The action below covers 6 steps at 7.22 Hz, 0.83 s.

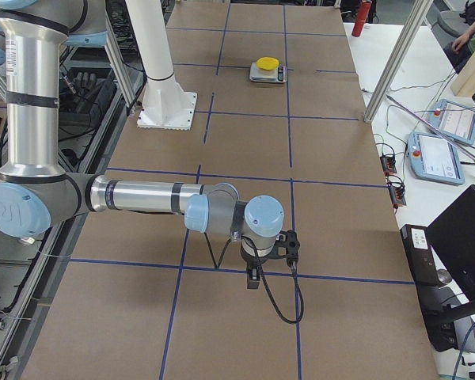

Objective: Weigh mango

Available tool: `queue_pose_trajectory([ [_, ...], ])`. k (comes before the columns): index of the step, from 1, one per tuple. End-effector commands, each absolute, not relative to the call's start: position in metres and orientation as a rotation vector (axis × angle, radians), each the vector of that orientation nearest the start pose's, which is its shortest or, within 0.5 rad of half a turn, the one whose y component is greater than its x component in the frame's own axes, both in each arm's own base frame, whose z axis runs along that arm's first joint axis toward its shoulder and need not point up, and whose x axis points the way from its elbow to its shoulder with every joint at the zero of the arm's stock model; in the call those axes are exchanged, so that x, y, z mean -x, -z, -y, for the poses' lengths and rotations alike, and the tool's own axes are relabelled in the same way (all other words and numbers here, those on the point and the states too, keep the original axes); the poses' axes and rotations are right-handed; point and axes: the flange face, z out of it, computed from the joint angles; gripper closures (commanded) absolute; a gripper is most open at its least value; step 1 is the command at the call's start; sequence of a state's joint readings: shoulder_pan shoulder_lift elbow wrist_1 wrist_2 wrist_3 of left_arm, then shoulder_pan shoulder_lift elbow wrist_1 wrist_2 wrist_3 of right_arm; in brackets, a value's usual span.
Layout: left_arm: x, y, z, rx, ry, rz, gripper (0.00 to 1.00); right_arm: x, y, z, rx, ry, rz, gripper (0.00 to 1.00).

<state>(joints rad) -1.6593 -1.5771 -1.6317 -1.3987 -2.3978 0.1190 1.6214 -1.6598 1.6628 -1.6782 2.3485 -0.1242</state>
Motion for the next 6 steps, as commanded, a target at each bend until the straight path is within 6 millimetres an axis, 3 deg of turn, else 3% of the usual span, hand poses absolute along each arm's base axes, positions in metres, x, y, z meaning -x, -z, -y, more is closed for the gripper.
queue_pose_trajectory([
  [1, 0.1001, -0.6364, 0.4802, 0.012, 0.009, -0.831, 0.00, -0.0859, -0.6656, 0.4424, 0.031, 0.029, 0.783, 0.00],
  [6, 0.1002, -0.6313, 0.4807, 0.002, 0.003, -0.829, 0.00, -0.0859, -0.6656, 0.4424, 0.031, 0.029, 0.783, 0.00],
])
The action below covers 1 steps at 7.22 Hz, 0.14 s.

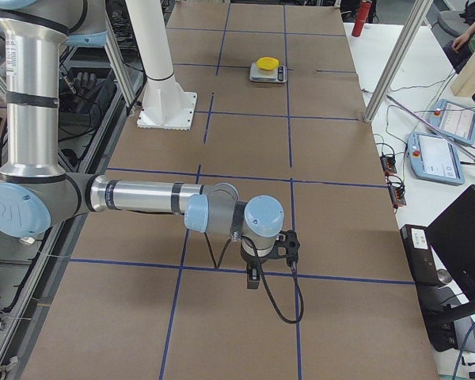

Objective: Weigh mango

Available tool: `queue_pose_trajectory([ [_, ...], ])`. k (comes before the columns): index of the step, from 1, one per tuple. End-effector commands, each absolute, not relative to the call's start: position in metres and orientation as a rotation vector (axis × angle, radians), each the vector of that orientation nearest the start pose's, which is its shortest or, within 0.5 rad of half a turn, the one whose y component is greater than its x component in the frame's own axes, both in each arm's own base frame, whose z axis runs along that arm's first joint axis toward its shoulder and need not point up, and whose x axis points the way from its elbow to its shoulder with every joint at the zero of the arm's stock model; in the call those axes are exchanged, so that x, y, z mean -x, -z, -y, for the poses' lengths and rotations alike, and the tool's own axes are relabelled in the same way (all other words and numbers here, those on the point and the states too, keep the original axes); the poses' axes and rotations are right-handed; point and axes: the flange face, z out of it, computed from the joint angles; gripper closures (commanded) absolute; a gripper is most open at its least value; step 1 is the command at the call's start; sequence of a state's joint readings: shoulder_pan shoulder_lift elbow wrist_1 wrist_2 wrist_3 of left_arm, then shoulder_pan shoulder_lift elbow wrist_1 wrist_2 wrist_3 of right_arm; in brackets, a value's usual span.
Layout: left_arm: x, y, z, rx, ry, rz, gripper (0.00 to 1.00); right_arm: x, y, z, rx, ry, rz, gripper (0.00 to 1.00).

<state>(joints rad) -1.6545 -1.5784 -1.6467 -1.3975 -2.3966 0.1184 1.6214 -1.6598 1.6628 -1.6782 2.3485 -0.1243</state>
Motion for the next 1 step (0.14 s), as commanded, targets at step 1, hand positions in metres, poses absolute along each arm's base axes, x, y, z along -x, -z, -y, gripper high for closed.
queue_pose_trajectory([
  [1, 0.1002, -0.6305, 0.4808, -0.001, 0.001, -0.829, 0.00, -0.0859, -0.6656, 0.4424, 0.031, 0.029, 0.783, 0.00],
])
